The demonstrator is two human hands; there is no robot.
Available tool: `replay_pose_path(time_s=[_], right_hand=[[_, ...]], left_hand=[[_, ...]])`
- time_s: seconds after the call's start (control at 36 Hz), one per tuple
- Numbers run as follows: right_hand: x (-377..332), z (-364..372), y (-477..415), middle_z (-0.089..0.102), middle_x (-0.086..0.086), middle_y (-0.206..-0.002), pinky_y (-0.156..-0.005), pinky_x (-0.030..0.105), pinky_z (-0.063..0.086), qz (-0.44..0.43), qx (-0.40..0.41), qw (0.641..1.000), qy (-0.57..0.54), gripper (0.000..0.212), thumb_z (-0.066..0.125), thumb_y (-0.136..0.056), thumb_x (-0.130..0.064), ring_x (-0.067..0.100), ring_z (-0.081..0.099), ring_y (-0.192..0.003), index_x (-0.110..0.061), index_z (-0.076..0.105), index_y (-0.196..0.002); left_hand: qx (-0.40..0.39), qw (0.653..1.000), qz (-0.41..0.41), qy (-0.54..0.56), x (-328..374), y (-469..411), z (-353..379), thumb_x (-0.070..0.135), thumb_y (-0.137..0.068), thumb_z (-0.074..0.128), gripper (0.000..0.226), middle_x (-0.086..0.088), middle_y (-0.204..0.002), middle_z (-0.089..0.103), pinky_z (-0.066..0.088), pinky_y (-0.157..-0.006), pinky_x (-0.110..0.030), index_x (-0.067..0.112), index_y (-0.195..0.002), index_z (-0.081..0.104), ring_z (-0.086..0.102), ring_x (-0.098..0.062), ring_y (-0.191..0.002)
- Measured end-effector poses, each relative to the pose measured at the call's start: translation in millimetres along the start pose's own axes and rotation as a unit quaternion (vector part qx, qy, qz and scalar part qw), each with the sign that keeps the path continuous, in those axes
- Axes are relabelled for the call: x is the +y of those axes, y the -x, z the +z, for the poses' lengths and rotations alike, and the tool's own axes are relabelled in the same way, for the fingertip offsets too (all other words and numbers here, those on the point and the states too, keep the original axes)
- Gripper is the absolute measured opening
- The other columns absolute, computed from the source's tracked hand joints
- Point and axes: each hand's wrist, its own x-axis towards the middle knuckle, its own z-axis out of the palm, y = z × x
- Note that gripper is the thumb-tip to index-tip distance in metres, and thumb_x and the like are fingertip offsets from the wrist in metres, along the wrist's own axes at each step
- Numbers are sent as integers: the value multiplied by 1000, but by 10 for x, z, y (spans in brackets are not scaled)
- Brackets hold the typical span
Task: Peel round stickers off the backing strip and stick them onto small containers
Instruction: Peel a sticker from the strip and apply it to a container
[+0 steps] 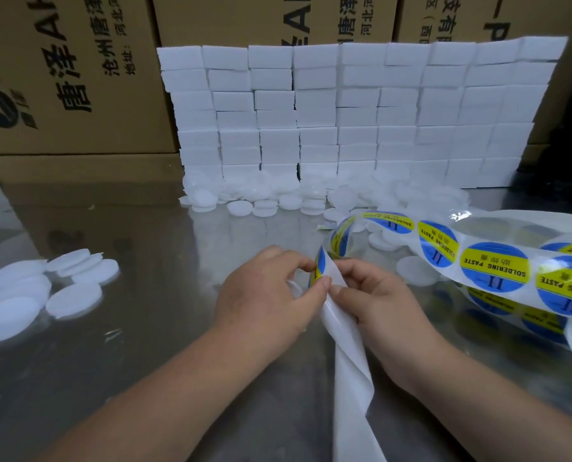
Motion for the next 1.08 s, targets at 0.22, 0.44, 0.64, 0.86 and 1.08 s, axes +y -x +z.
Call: replay_pose_path(time_s=[0.22, 0.44, 0.64, 0.86, 1.08], right_hand=[[-14, -24, -1, 70, -1, -70, -59, 19, 48, 5, -3, 1000, -4, 40, 46, -84, 10, 10, 60, -63, -19, 70, -74], [18, -47, -24, 72, -4, -71, -55, 18, 48, 14, 16, 1000, 8, 39, 45, -83, 9, 9, 62, -61, -19, 70, -78], [65, -82, -63, 64, -10, -66, -54, 18, 44, 0, 105, 993, 57, 44, 46, -83, 8, 4, 54, -51, -32, 58, -98], [62, -90, -37, 58, -18, -84, -56, 3, 36, -68, 135, 963, 221, 52, 42, -76, 10, -10, 50, -60, -38, 62, -67], [32, -102, -58, 63, -25, -63, -65, 18, 39, 8, 138, 979, 150, 41, 52, -80, -7, -12, 53, -60, -33, 69, -54]], left_hand=[[9, 993, -64, 97, -44, -21, 60, 51, -59, 60, 12, 9, -64, 49, 33, -55, -11, 39, -60, 58, 47, 5, -66], [61, 965, -167, 190, -185, -113, 46, 32, -75, 64, 17, 14, -56, 60, 36, -49, -10, 28, -59, 65, 51, 2, -52], [143, 936, -250, 201, -315, -206, -15, 32, -81, 55, 34, 12, -46, 39, 29, -49, -25, 7, -59, 50, 33, -10, -49], [119, 971, -136, 154, -200, -113, -30, 34, -88, 52, 43, 6, -46, 28, 18, -46, -23, 14, -55, 33, 26, -9, -47], [79, 988, 132, -34, -24, -22, -126, 37, -82, 46, 35, 0, -54, 45, 26, -50, -22, 20, -61, 68, 45, -13, -51]])
